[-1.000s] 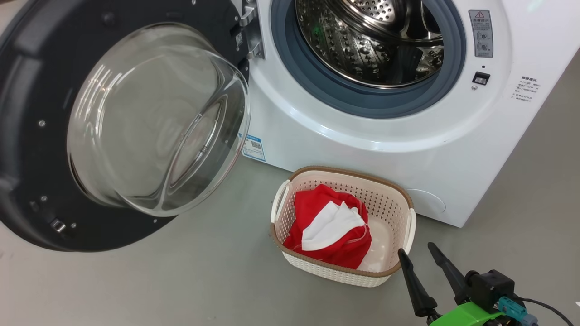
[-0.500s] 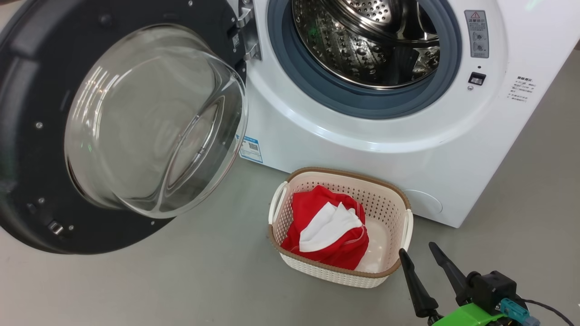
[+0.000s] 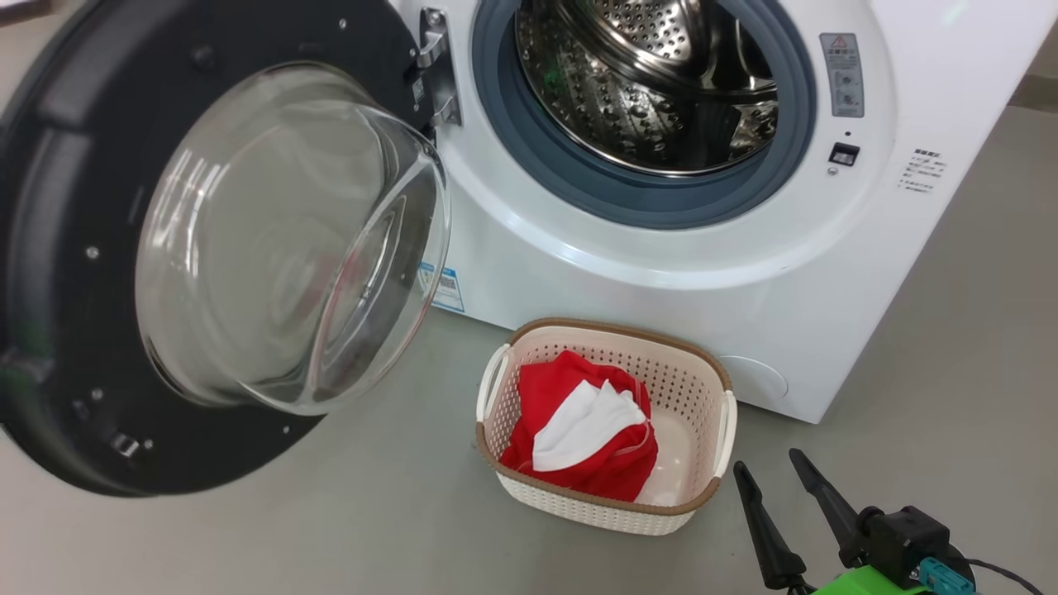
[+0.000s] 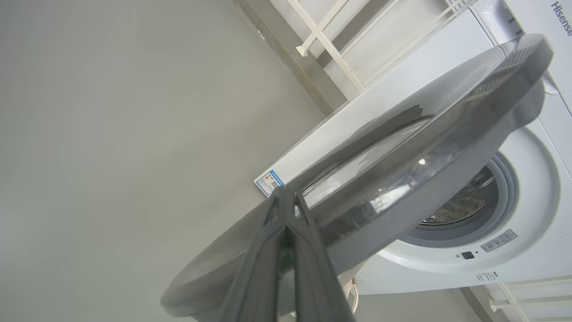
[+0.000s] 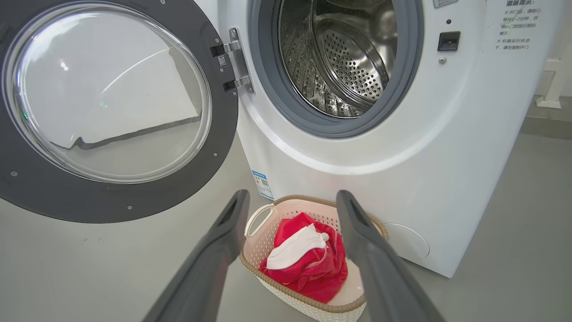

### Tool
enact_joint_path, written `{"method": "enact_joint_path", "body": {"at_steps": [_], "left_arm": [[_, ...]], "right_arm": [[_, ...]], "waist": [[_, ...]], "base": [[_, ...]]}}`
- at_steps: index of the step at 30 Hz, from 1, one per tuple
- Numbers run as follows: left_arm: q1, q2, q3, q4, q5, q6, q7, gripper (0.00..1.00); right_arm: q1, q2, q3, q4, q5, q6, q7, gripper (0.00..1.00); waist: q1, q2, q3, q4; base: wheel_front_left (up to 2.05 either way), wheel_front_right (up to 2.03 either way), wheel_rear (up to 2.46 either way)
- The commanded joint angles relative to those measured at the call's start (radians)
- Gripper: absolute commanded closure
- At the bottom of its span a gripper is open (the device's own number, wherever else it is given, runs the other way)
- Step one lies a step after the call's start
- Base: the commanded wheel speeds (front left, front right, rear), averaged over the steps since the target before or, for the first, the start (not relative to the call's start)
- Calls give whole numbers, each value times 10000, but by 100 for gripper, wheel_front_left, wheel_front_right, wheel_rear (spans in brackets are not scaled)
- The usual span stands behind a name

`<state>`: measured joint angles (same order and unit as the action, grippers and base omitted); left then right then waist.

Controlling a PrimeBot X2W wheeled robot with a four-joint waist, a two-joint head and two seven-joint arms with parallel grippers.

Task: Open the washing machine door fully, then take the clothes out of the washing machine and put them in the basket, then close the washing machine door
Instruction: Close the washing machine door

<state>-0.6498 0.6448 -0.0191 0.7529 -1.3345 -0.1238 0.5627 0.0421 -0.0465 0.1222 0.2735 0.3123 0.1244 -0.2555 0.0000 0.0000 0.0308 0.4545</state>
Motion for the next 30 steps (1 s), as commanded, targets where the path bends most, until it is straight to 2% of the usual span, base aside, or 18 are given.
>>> {"method": "enact_joint_path", "body": {"at_steps": [1,16,24,30], "left_arm": [[120,425,110,-456,-181,-69,217,100],[1611,741,-425,-3537,-1557,-69,890,100],[1951,652,-594,-5093,-2082,-69,1000,100],[1929,377,-917,-6068,-2204,-69,1043,100]], "right_arm": [[-113,-37,234,-302,-35,63,-63,0],[135,-37,136,-367,130,63,-63,0],[153,-37,96,-350,158,63,-63,0],[164,-37,44,-373,155,63,-63,0]], "waist": [[0,0,-83,-83],[0,0,-369,-440],[0,0,-403,-615],[0,0,-337,-777]], "base": [[0,0,0],[0,0,0],[0,0,0],[0,0,0]]}}
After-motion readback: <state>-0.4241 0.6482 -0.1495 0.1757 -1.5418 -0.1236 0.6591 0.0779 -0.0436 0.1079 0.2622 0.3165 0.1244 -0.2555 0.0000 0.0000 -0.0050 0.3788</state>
